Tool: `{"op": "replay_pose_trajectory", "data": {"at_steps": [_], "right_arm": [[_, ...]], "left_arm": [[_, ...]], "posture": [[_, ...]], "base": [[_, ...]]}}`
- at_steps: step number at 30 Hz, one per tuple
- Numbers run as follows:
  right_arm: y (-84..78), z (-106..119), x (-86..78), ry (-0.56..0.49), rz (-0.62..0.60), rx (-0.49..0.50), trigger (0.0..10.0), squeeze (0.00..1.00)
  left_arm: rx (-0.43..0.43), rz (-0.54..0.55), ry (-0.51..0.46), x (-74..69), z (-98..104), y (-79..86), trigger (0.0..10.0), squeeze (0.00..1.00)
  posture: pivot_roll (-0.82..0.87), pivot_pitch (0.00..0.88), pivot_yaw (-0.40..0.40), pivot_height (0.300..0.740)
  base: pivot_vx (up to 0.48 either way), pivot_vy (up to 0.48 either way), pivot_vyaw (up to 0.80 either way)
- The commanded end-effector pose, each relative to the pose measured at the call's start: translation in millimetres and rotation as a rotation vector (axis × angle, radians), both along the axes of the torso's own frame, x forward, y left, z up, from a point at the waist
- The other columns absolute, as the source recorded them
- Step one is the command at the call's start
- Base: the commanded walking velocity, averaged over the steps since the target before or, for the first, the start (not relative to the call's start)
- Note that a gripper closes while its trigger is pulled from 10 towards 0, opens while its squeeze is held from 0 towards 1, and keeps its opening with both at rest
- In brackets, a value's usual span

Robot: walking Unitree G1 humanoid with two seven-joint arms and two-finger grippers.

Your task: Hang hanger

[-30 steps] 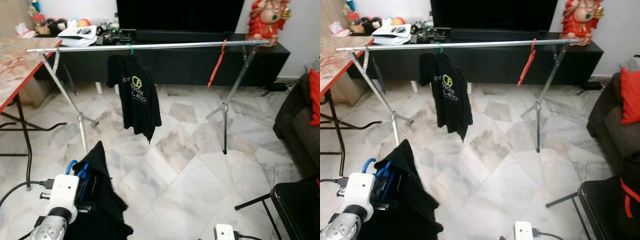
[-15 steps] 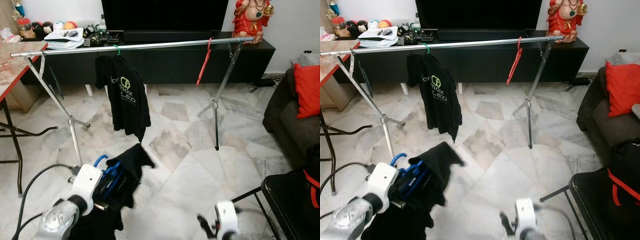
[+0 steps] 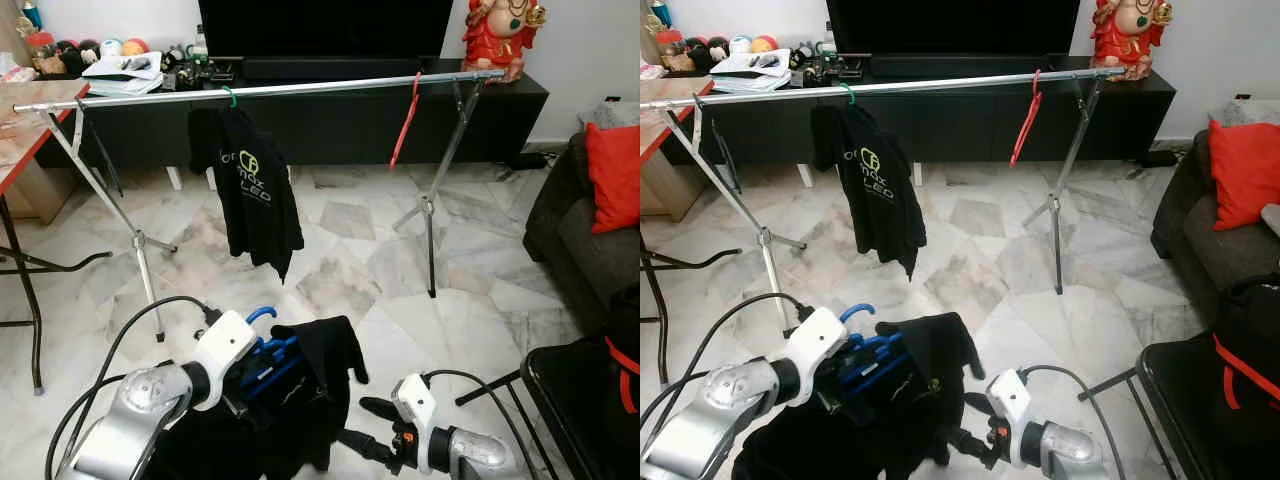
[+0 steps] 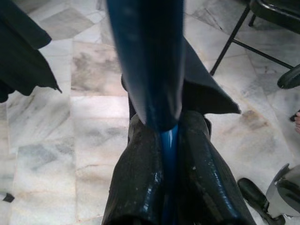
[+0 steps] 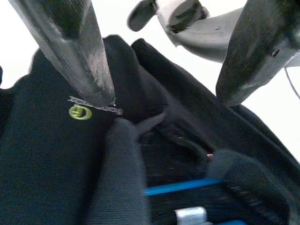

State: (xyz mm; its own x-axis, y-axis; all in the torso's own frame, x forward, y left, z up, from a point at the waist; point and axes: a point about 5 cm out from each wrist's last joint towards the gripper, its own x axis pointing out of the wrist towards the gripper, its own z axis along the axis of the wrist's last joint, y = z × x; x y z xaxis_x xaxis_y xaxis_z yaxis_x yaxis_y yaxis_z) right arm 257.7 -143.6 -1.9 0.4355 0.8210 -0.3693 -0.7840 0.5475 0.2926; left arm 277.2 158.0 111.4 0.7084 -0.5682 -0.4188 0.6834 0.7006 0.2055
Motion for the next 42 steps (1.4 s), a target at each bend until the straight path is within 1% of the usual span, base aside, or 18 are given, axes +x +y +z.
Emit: {"op": "replay_pose_trajectory", "data": {"at_steps": [1, 2, 5, 7, 8, 9, 10, 12, 18, 20, 22, 25, 26, 27, 30, 31, 36, 42], "right_arm": [[-2.5, 2.0, 3.5, -0.018, -0.047, 0.0, 10.0, 0.0], [-2.5, 2.0, 3.5, -0.018, -0.047, 0.0, 10.0, 0.0], [-4.2, 0.4, 4.2, -0.029, -0.097, -0.016, 10.0, 0.0], [-4.3, 0.5, 5.3, -0.043, -0.118, -0.025, 10.0, 0.0], [-6.9, -1.4, 10.9, -0.069, -0.22, -0.099, 10.0, 0.0], [-7.3, -1.6, 12.8, -0.081, -0.257, -0.119, 10.0, 0.0], [-6.8, -1.6, 14.0, -0.086, -0.282, -0.121, 10.0, 0.0], [-3.2, -1.2, 15.1, -0.08, -0.311, -0.09, 10.0, 0.0], [5.4, -2.7, 13.7, -0.075, -0.291, -0.078, 10.0, 0.0], [9.0, -2.9, 12.6, -0.059, -0.269, -0.05, 10.0, 0.0], [11.0, -3.6, 11.8, -0.055, -0.256, -0.048, 10.0, 0.0], [7.8, -4.0, 14.2, -0.067, -0.283, -0.093, 10.0, 0.0], [7.8, -4.0, 14.2, -0.067, -0.283, -0.093, 10.0, 0.0], [5.3, -4.1, 16.0, -0.071, -0.31, -0.116, 10.0, 0.0], [4.6, -3.8, 16.9, -0.068, -0.321, -0.11, 10.0, 0.0], [4.7, -3.2, 17.3, -0.068, -0.322, -0.104, 10.0, 0.0], [6.3, -2.6, 18.1, -0.074, -0.323, -0.101, 10.0, 0.0], [8.3, -1.1, 19.1, -0.074, -0.335, -0.07, 10.0, 0.0]], "left_arm": [[-0.005, -0.03, -0.021, 5.0, 11.6, -7.6, 10.0, 0.0], [-0.005, -0.03, -0.021, 5.0, 11.6, -7.6, 10.0, 0.0], [-0.018, -0.058, -0.021, 6.8, 17.7, -17.1, 10.0, 0.0], [-0.018, -0.07, -0.021, 6.7, 19.0, -19.5, 10.0, 0.0], [-0.023, -0.107, -0.025, 5.4, 22.5, -25.5, 10.0, 0.0], [-0.023, -0.124, -0.027, 4.9, 23.9, -28.3, 10.0, 0.0], [-0.017, -0.139, -0.029, 4.5, 24.8, -30.7, 10.0, 0.0], [-0.005, -0.153, -0.028, 4.3, 25.7, -33.7, 10.0, 0.0], [0.021, -0.168, -0.041, 3.0, 31.9, -34.3, 10.0, 0.0], [0.029, -0.176, -0.043, 1.7, 33.5, -35.5, 10.0, 0.0], [0.032, -0.178, -0.044, 0.7, 35.0, -36.8, 10.0, 0.0], [0.035, -0.186, -0.055, 0.5, 39.1, -38.8, 10.0, 0.0], [0.035, -0.186, -0.055, 0.5, 39.1, -38.8, 10.0, 0.0], [0.05, -0.198, -0.073, 0.6, 42.5, -39.6, 10.0, 0.0], [0.042, -0.222, -0.076, -1.6, 47.1, -42.7, 10.0, 0.0], [0.043, -0.246, -0.072, -4.3, 48.6, -45.2, 10.0, 0.0], [0.045, -0.285, -0.057, -9.6, 48.7, -48.4, 10.0, 0.0], [0.039, -0.33, -0.043, -15.2, 51.7, -53.0, 10.0, 0.0]], "posture": [[0.04, 0.07, -0.016, 0.74], [0.04, 0.07, -0.016, 0.74], [0.04, 0.062, -0.02, 0.74], [0.04, 0.061, -0.02, 0.74], [0.04, 0.059, -0.022, 0.74], [0.04, 0.057, -0.025, 0.74], [0.04, 0.057, -0.026, 0.74], [0.04, 0.059, -0.03, 0.74], [0.04, 0.073, -0.044, 0.74], [0.05, 0.079, -0.049, 0.74], [0.05, 0.081, -0.05, 0.74], [0.05, 0.088, -0.054, 0.74], [0.05, 0.088, -0.054, 0.74], [0.05, 0.09, -0.055, 0.74], [0.05, 0.092, -0.056, 0.74], [0.06, 0.093, -0.056, 0.74], [0.06, 0.095, -0.056, 0.74], [0.06, 0.098, -0.057, 0.74]], "base": [[0.0, 0.0, 0.0], [0.0, 0.0, 0.0], [0.0, 0.0, 0.0], [0.0, 0.0, 0.0], [0.0, 0.0, 0.0], [0.0, 0.0, 0.0], [0.0, 0.0, 0.0], [0.0, 0.0, 0.0], [0.0, 0.0, 0.0], [0.0, 0.0, 0.0], [0.0, 0.0, 0.0], [0.0, 0.0, 0.0], [0.0, 0.0, 0.0], [0.0, 0.0, 0.0], [0.0, 0.0, 0.0], [0.0, 0.0, 0.0], [0.0, 0.0, 0.0], [0.0, 0.0, 0.0]]}}
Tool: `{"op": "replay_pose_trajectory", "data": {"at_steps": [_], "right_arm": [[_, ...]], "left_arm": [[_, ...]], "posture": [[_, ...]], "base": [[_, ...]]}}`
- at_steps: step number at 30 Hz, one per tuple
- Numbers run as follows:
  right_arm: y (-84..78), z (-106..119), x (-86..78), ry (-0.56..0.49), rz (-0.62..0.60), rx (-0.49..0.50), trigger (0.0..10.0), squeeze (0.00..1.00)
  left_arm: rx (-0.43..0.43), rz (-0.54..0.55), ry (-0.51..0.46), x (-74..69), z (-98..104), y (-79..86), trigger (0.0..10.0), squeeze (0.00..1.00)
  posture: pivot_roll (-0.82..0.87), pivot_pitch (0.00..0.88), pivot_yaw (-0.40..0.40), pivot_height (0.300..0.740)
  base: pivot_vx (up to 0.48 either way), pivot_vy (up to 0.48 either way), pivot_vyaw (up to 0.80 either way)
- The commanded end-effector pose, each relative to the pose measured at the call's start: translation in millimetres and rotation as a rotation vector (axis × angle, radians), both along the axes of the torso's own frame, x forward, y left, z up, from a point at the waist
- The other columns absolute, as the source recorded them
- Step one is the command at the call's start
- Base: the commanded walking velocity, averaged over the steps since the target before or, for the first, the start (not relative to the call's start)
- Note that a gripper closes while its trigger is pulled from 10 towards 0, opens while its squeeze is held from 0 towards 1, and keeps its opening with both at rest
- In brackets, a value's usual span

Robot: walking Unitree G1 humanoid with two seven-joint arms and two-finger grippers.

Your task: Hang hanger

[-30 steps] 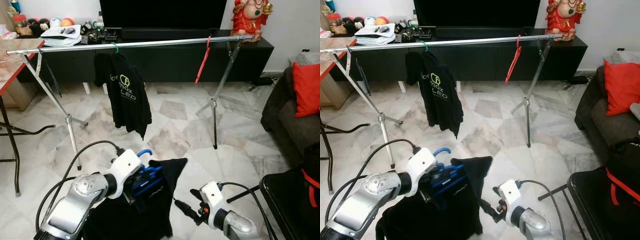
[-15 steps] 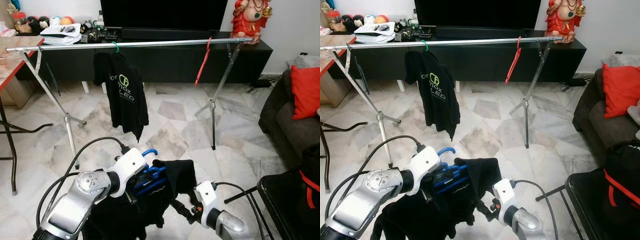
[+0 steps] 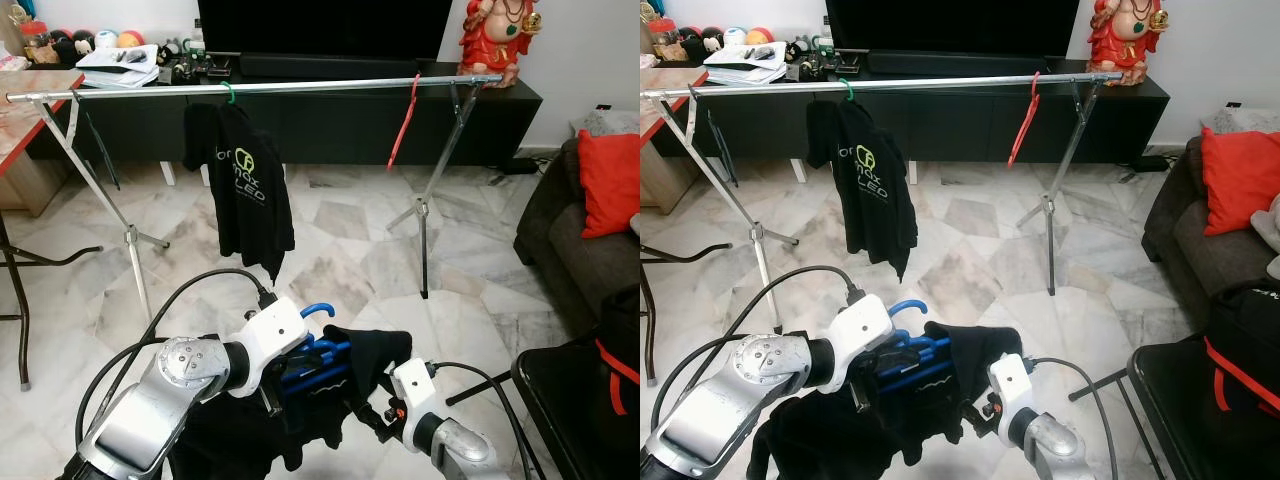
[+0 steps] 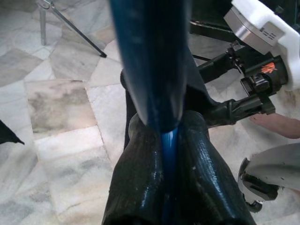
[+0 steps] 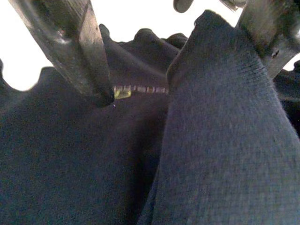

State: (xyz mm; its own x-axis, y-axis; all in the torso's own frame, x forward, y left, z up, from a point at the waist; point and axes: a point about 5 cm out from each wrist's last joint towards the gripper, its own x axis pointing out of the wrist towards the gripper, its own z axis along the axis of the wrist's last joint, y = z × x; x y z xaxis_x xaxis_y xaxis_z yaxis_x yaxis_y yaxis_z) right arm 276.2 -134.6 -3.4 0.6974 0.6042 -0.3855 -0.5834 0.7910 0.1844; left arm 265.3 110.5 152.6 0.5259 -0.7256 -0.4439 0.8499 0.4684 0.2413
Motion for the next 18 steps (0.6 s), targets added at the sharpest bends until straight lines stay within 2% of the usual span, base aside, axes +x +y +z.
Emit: {"op": "replay_pose_trajectory", "data": {"at_steps": [1, 7, 8, 9, 18], "right_arm": [[-0.9, 0.9, 0.9, -0.004, -0.013, 0.016, 10.0, 0.0], [-1.9, 3.2, 3.3, -0.016, -0.03, 0.027, 9.8, 0.0], [-2.1, 3.5, 3.6, -0.019, -0.033, 0.03, 2.7, 0.0], [-2.2, 3.6, 3.7, -0.019, -0.037, 0.033, 0.0, 0.0], [-6.8, 5.4, 7.1, -0.025, -0.095, 0.04, 0.0, 0.0]], "left_arm": [[-0.014, -0.046, -0.029, -3.5, 10.8, -5.9, 10.0, 0.0], [-0.013, -0.049, -0.026, -4.1, 11.1, -6.9, 10.0, 0.0], [-0.015, -0.049, -0.025, -4.1, 11.2, -7.5, 10.0, 0.0], [-0.015, -0.049, -0.025, -4.1, 11.1, -7.6, 10.0, 0.0], [-0.023, -0.048, -0.02, -4.4, 11.5, -8.2, 10.0, 0.0]], "posture": [[0.06, 0.099, -0.057, 0.74], [0.05, 0.1, -0.059, 0.74], [0.06, 0.102, -0.061, 0.74], [0.06, 0.101, -0.062, 0.74], [0.06, 0.101, -0.062, 0.74]], "base": [[0.0, 0.0, 0.0], [0.0, 0.0, 0.0], [0.0, 0.0, 0.0], [0.0, 0.0, 0.0], [0.0, 0.0, 0.0]]}}
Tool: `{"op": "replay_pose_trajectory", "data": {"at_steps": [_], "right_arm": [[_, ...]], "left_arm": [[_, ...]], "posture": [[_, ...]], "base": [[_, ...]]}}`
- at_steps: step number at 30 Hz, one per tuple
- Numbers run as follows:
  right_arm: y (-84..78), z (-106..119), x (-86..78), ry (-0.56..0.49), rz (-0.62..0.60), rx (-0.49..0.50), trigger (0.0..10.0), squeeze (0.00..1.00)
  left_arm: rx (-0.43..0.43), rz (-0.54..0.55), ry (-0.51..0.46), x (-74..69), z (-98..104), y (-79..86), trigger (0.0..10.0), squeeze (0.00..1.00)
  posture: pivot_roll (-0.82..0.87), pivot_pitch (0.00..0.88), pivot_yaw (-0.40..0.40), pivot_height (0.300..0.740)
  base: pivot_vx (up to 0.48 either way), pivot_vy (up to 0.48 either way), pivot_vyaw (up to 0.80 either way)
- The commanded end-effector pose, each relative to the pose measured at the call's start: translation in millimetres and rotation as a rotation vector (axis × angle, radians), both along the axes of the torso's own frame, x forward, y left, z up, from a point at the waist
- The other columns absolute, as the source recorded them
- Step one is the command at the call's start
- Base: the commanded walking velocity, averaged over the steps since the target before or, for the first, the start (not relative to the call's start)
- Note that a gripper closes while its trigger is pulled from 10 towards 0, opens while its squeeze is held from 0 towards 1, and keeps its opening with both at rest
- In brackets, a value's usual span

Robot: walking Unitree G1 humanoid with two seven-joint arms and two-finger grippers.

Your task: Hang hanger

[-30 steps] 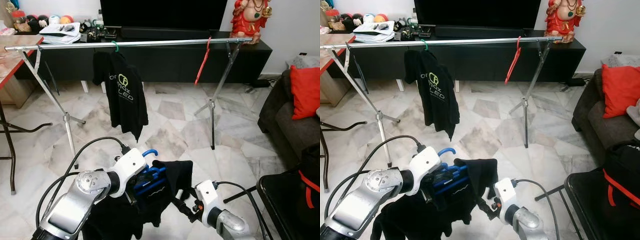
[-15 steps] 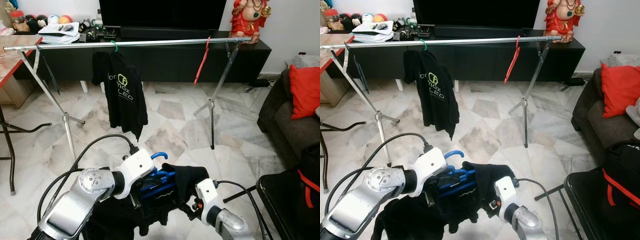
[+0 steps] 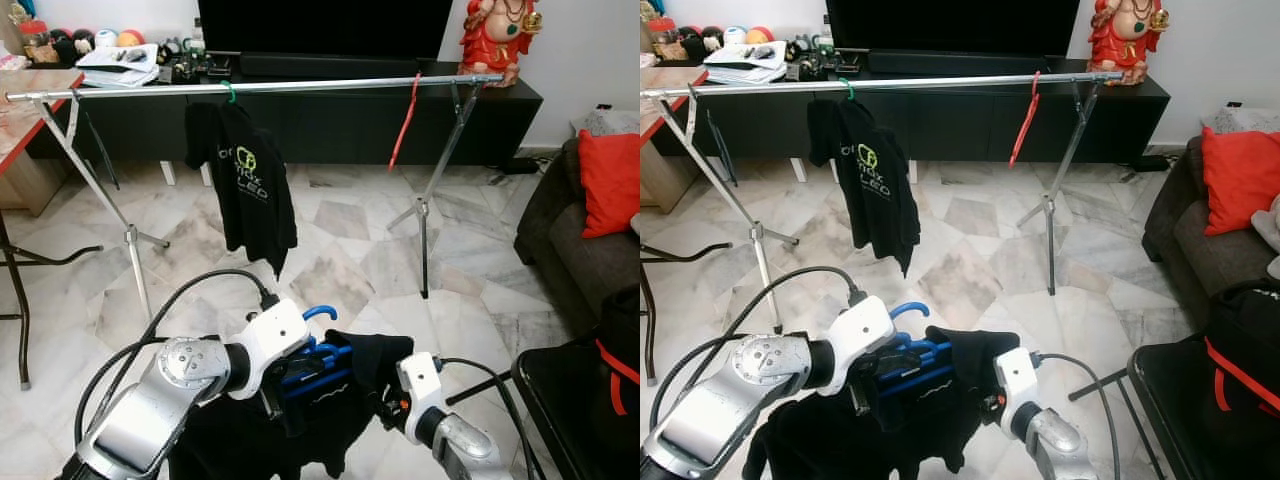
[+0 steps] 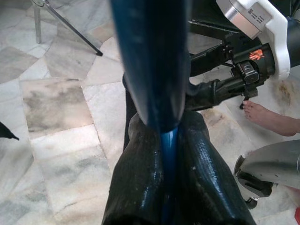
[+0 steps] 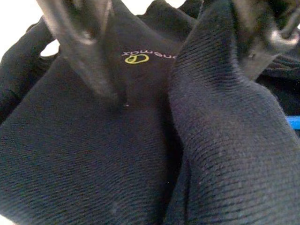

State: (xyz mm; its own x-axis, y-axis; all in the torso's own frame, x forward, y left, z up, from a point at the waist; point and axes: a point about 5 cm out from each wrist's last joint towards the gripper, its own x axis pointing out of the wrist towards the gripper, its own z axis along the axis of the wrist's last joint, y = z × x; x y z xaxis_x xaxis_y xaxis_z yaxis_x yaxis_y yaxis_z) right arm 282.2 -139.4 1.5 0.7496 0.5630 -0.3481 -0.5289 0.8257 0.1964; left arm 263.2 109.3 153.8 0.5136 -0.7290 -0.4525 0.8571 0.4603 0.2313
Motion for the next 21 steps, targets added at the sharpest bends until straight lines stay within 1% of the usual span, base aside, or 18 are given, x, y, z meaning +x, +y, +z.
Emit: {"op": "replay_pose_trajectory", "data": {"at_steps": [1, 7, 11, 21], "right_arm": [[-2.8, 0.8, 1.7, 0.0, -0.028, 0.009, 0.0, 0.0], [-7.3, 1.8, 3.2, 0.003, -0.04, 0.008, 0.0, 0.0], [-13.5, 2.9, 5.0, 0.005, -0.061, 0.0, 0.0, 0.0], [-15.4, 3.2, 5.6, 0.005, -0.075, 0.001, 0.0, 0.0]], "left_arm": [[-0.026, -0.039, -0.033, -2.3, 10.3, -7.0, 10.0, 0.0], [-0.038, -0.04, -0.039, -2.2, 12.4, -8.5, 10.0, 0.0], [-0.04, -0.048, -0.036, -3.1, 12.8, -8.5, 10.0, 0.0], [-0.035, -0.078, -0.045, -5.2, 13.3, -9.5, 10.0, 0.0]], "posture": [[0.06, 0.101, -0.062, 0.74], [0.06, 0.103, -0.067, 0.74], [0.06, 0.103, -0.067, 0.74], [0.07, 0.105, -0.066, 0.74]], "base": [[0.0, 0.0, 0.0], [0.0, 0.0, 0.0], [0.0, 0.0, 0.0], [0.0, 0.0, 0.0]]}}
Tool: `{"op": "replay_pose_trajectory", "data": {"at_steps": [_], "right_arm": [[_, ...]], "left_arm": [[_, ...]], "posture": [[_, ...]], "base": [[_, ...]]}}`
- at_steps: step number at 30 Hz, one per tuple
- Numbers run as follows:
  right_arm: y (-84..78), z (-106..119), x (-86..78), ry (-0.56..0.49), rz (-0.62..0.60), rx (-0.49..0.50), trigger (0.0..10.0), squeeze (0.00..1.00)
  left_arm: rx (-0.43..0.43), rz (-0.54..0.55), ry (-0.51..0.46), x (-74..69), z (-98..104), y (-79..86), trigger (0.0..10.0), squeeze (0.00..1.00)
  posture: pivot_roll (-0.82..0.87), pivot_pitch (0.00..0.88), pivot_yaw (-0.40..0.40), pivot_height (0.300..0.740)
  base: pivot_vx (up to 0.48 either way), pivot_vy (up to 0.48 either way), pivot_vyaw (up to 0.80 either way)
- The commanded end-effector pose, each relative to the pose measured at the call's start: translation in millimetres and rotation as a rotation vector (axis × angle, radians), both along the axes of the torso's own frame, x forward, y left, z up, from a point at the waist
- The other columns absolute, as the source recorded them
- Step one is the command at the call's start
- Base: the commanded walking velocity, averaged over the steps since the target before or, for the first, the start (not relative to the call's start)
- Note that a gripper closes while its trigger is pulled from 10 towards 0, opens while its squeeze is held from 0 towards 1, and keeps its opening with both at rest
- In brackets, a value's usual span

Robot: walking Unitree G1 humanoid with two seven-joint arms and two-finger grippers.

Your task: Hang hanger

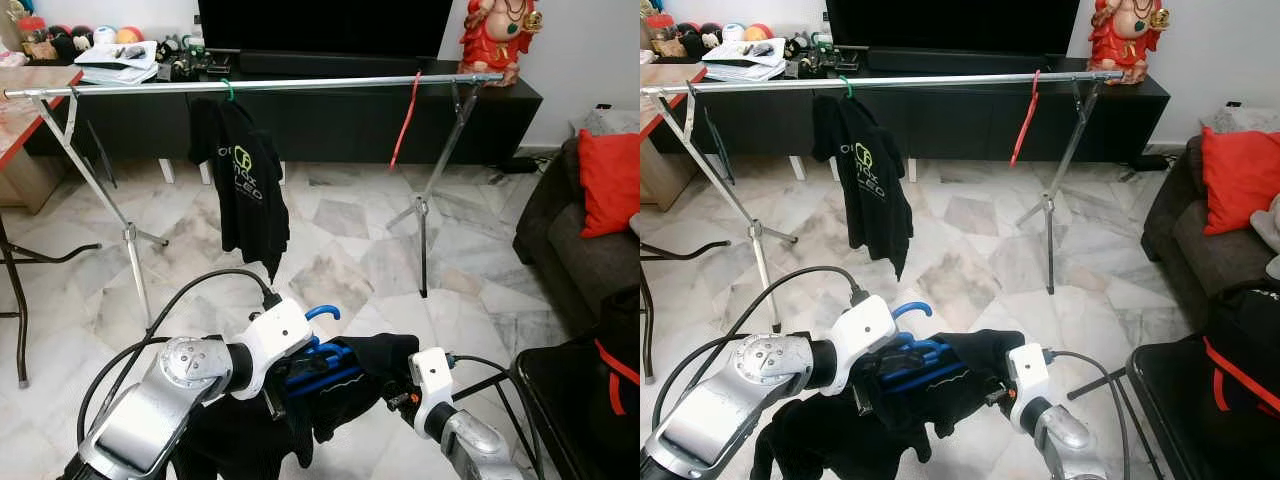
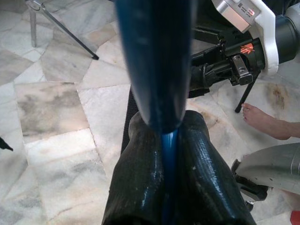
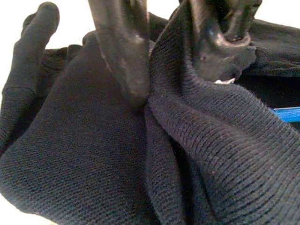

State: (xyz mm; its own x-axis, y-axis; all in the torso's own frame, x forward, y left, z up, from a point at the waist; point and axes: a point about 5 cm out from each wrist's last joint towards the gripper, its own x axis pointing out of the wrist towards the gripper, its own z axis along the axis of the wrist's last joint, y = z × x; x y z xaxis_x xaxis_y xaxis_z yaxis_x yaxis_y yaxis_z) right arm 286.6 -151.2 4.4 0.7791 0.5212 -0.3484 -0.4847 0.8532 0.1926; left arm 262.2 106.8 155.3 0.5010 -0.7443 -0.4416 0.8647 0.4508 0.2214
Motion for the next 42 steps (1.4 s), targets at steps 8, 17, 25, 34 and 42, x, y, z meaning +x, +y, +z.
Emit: {"op": "replay_pose_trajectory", "data": {"at_steps": [8, 17, 25, 34, 42], "right_arm": [[-5.8, -0.2, 1.0, 0.01, -0.028, -0.009, 0.0, 0.0], [-15.7, -1.1, 0.3, 0.023, -0.037, -0.046, 0.0, 0.0], [-21.5, -2.4, -0.9, 0.034, -0.036, -0.075, 0.0, 0.0], [-19.9, -4.4, -2.7, 0.046, -0.013, -0.086, 0.0, 0.0], [-17.9, -8.9, -7.3, 0.063, 0.007, -0.097, 0.0, 0.0]], "left_arm": [[0.015, -0.109, -0.022, -8.9, 10.8, 0.1, 10.0, 0.0], [0.139, -0.259, 0.125, -30.7, 1.4, 22.0, 10.0, 0.0], [0.231, -0.271, 0.112, -27.9, 3.2, 41.6, 10.0, 0.0], [0.416, -0.137, -0.104, 2.8, -5.2, 44.1, 10.0, 0.0], [0.017, -0.391, 0.113, -29.9, 13.5, 36.3, 10.0, 0.0]], "posture": [[0.06, 0.104, -0.068, 0.74], [0.07, 0.104, -0.074, 0.74], [0.06, 0.102, -0.08, 0.74], [0.06, 0.104, -0.084, 0.74], [0.06, 0.108, -0.084, 0.74]], "base": [[0.0, 0.0, 0.0], [0.0, 0.0, 0.0], [0.0, 0.0, 0.0], [0.0, 0.0, 0.0], [0.0, 0.0, 0.0]]}}
